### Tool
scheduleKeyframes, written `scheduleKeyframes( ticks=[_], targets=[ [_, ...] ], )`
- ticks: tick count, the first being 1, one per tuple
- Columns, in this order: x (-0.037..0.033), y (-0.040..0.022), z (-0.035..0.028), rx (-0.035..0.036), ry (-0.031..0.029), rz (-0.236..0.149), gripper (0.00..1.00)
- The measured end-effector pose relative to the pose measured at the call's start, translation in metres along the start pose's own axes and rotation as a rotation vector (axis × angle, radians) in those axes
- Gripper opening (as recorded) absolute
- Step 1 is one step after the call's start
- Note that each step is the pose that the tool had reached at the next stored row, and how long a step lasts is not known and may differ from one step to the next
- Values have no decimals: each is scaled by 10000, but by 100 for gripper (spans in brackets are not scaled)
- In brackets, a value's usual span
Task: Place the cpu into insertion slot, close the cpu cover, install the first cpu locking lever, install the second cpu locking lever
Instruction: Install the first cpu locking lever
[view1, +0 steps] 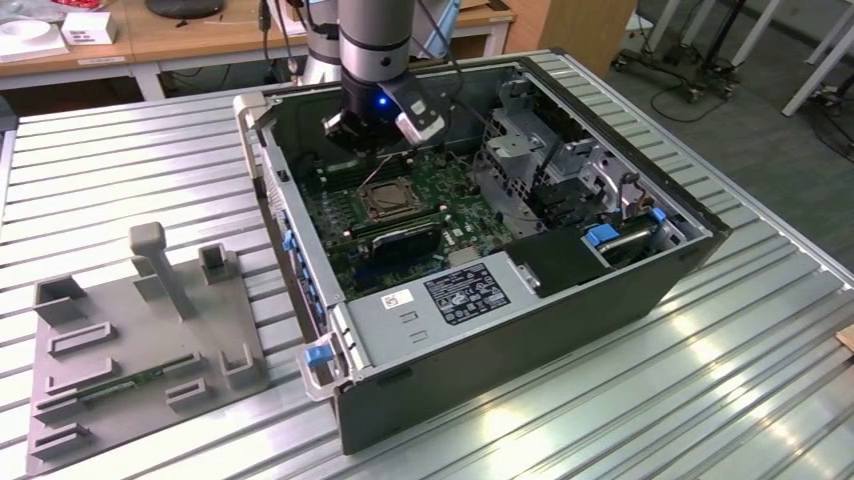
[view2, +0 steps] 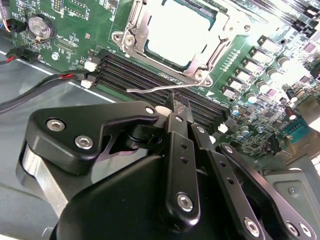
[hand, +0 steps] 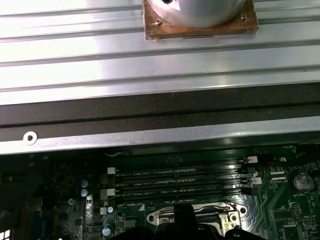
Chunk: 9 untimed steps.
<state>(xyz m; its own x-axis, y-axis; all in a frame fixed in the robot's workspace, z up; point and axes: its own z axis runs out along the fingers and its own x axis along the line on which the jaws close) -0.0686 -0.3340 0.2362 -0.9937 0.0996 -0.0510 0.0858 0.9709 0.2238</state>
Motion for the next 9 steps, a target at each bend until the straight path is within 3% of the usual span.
scheduleKeyframes(
  ticks=[4, 9],
  targets=[
    [-11, -4, 20, -14, 3, 1, 11],
    [-14, 5, 54, -98, 9, 7, 11]
  ],
)
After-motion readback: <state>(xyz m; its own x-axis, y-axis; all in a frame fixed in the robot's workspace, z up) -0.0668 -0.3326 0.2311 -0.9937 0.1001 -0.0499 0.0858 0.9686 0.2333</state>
